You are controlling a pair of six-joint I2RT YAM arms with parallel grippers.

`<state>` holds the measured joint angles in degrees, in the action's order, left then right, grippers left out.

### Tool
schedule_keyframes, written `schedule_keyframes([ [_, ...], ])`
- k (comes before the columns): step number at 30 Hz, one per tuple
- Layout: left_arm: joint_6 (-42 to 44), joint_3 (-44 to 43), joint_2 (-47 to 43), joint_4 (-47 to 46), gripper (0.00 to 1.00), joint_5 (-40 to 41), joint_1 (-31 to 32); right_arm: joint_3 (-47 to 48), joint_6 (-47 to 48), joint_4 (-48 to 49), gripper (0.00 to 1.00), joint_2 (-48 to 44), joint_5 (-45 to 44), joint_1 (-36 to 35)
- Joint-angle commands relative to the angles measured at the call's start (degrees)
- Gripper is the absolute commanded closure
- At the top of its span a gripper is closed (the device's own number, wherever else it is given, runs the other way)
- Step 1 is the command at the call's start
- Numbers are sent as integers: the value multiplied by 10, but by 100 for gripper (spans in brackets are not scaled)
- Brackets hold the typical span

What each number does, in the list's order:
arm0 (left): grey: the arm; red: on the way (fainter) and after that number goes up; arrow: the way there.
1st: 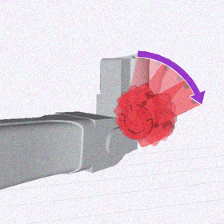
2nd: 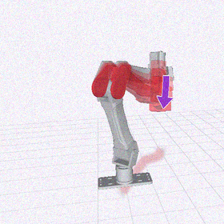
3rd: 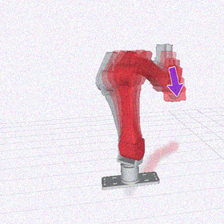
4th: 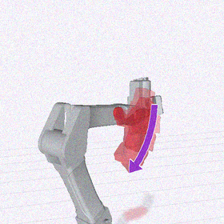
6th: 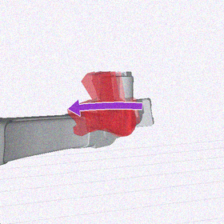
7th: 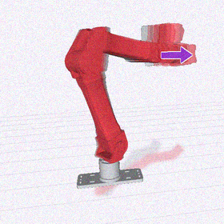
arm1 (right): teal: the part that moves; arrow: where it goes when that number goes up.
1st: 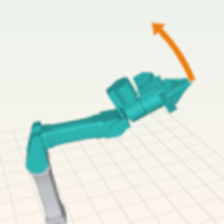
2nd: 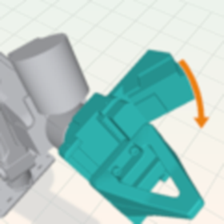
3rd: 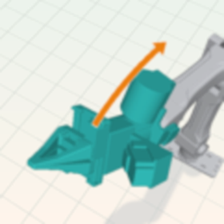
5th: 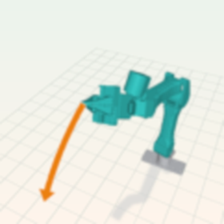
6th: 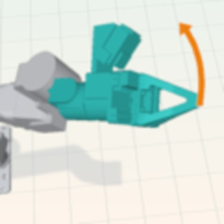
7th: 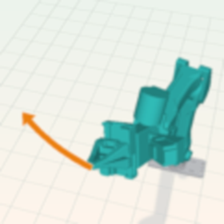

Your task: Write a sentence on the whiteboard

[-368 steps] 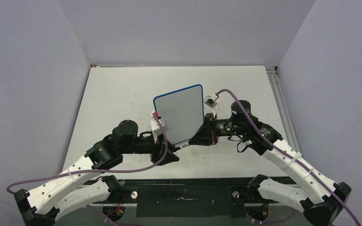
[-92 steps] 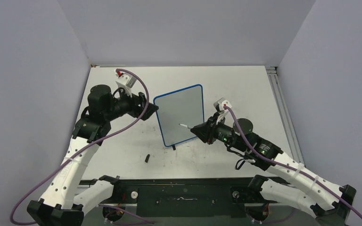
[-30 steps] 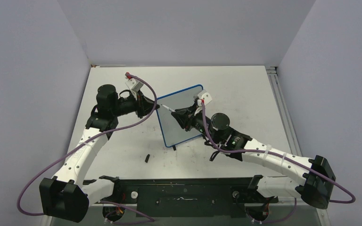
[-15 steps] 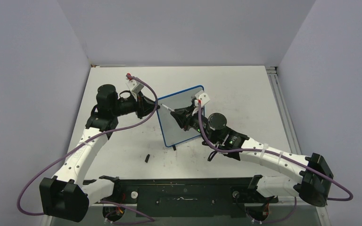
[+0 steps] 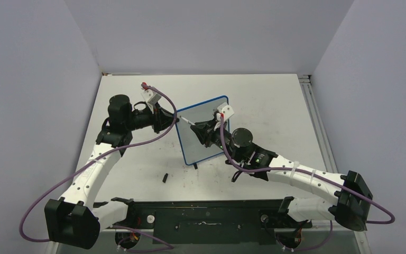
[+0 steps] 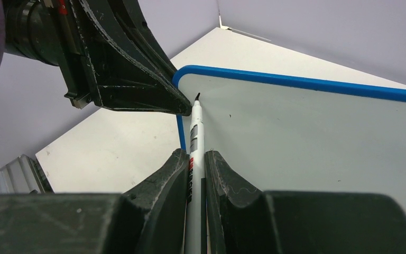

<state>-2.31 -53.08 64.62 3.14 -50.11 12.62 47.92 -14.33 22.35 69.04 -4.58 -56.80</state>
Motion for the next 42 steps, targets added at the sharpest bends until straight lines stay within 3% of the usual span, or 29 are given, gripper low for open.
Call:
schedule_keyframes([
  [1, 20, 1, 8, 22, 100, -21, 2, 13, 5, 15, 95, -1, -19, -5],
  [20, 20, 1, 2, 21, 100, -24, 2, -68, -38, -30, 95, -33, -41, -32],
  [28, 20, 1, 2, 21, 100, -23, 2, -61, -22, 8, 95, -74, -50, -47],
  [42, 20, 0, 2, 21, 100, -28, 2, -54, 1, 51, 95, -46, -103, -49],
])
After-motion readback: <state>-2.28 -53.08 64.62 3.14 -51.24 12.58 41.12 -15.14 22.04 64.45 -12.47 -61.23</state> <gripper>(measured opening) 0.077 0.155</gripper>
